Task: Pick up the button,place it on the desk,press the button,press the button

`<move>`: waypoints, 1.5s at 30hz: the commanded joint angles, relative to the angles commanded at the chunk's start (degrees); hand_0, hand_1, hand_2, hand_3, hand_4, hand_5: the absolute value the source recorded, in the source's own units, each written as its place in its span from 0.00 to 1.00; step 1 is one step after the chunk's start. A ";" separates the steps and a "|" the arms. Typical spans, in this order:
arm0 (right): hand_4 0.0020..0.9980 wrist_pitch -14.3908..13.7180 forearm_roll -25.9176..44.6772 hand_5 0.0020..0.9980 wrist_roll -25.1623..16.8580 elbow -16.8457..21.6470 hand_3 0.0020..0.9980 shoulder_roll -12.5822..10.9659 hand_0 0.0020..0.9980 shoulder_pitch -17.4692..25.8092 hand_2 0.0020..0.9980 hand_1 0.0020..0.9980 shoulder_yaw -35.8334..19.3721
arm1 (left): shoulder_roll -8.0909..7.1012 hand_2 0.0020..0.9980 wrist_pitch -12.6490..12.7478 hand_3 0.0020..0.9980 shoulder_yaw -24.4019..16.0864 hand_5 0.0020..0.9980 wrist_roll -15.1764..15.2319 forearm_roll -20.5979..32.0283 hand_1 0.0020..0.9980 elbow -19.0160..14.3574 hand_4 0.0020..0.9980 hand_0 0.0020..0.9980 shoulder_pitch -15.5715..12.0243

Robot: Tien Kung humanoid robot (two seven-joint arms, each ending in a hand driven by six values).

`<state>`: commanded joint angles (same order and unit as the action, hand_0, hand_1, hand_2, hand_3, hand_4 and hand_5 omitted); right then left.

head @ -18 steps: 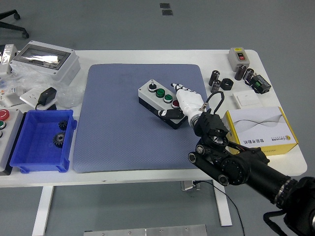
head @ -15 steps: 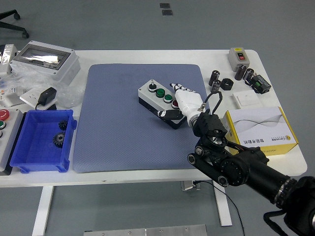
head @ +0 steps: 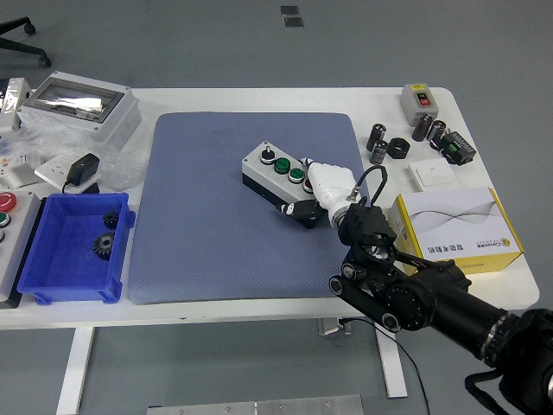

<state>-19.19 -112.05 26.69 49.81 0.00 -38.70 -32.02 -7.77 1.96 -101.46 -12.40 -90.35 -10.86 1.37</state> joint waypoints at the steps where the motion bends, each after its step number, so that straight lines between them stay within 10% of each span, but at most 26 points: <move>1: 0.89 -0.25 -0.13 0.28 0.08 -0.13 0.73 0.00 0.30 -0.03 0.58 0.52 0.07 | -0.02 0.52 -0.01 0.61 -0.06 0.19 0.05 -0.09 0.56 0.02 0.56 0.63 0.04; 11: 0.81 -0.84 -3.95 0.19 0.97 -1.16 0.69 0.00 0.25 -0.11 0.53 0.48 0.80 | -0.10 0.52 -0.29 0.61 -0.27 0.19 1.13 -0.43 0.56 0.50 0.55 0.63 0.19; 12: 0.47 -1.21 -4.36 0.09 0.85 -1.07 0.57 0.00 0.19 -0.08 0.44 0.41 0.62 | -0.09 0.52 -0.32 0.61 -0.22 0.19 1.22 -0.39 0.56 0.52 0.56 0.63 0.18; 17: 0.47 -2.95 -5.21 0.09 -0.47 -0.49 0.57 0.00 0.19 0.21 0.44 0.41 -1.15 | -0.09 0.52 -0.33 0.61 -0.12 0.19 1.40 -0.21 0.56 0.54 0.56 0.63 0.10; 18: 0.22 -3.32 -4.90 0.00 -1.20 -0.36 0.43 0.00 0.16 0.34 0.38 0.34 -1.62 | -0.08 0.52 -0.32 0.61 -0.07 0.18 1.43 -0.12 0.56 0.55 0.56 0.63 0.07; 23: 0.22 -4.64 0.59 0.00 -7.11 1.72 0.43 0.00 0.16 1.49 0.38 0.34 -3.56 | 0.03 0.52 -0.22 0.61 -0.16 0.18 1.25 0.01 0.56 0.51 0.56 0.63 -0.09; 24: 0.04 -4.04 2.54 0.00 -9.08 2.90 0.36 -0.02 0.13 1.95 0.34 0.28 -4.16 | 0.08 0.52 -0.19 0.61 -0.15 0.18 1.20 0.10 0.56 0.49 0.56 0.63 -0.16; 36: 0.00 12.61 16.39 0.00 -27.77 17.71 0.25 -8.66 0.14 4.66 0.30 0.27 -0.05 | 0.65 0.52 -0.08 0.61 0.52 0.18 0.95 1.10 0.56 0.40 0.56 0.63 -0.68; 45: 0.00 9.23 3.01 0.00 -32.84 12.68 0.24 -7.24 0.14 2.93 0.28 0.26 1.71 | 0.75 0.52 -0.23 0.61 0.31 0.18 1.20 0.63 0.55 0.51 0.56 0.63 -0.29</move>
<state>-9.96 -109.03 -6.14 62.49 -7.24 -35.77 -30.31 -7.02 1.73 -101.15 -11.20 -89.72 -10.35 1.07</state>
